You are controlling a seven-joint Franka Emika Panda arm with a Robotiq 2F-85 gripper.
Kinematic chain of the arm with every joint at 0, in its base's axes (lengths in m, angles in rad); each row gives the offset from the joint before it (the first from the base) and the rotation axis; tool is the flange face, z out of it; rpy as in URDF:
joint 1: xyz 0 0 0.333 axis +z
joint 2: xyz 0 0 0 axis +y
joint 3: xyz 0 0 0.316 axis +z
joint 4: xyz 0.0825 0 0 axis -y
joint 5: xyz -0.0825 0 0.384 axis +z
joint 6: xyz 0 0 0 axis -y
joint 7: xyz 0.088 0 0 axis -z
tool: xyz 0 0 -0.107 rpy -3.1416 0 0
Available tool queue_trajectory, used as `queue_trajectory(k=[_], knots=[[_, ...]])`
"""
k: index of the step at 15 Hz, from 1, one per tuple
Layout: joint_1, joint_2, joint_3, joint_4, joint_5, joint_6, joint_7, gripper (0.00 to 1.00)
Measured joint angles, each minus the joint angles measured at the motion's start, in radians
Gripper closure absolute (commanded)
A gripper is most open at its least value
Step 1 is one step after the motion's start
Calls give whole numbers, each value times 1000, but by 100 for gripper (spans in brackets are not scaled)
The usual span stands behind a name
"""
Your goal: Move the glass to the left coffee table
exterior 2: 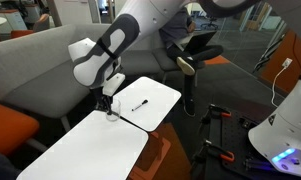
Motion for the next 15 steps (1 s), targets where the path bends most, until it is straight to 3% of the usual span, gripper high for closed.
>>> queue_trajectory(k=[6,11,12,13,15], knots=[[103,9,11,-2,-103,27,-3,98],[148,9,34,-9,-156,36,-11,98],[151,9,37,-10,-163,36,-11,87],[153,9,39,-10,-168,36,-11,66],[154,10,38,-15,-182,39,-11,61]])
